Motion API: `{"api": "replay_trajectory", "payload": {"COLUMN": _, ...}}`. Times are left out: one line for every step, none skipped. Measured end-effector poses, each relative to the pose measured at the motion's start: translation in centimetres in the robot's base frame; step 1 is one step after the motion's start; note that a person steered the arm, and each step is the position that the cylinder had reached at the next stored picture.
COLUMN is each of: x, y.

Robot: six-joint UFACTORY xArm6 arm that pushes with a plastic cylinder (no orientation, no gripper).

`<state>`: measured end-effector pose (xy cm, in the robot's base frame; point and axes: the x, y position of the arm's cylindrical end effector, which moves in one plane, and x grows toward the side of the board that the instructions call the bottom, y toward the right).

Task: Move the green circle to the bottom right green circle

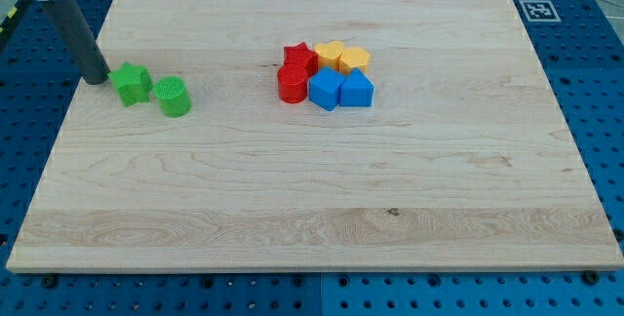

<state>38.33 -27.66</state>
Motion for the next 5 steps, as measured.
{"api": "replay_trajectory", "payload": {"x": 0.7, "y": 0.6}}
{"api": "replay_trajectory", "payload": {"x": 0.4, "y": -0.7}}
{"api": "replay_trajectory", "payload": {"x": -3.9, "y": -0.8}}
{"api": "replay_trajectory", "payload": {"x": -8.3, "y": 0.6}}
{"api": "replay_trajectory", "payload": {"x": -8.2, "y": 4.5}}
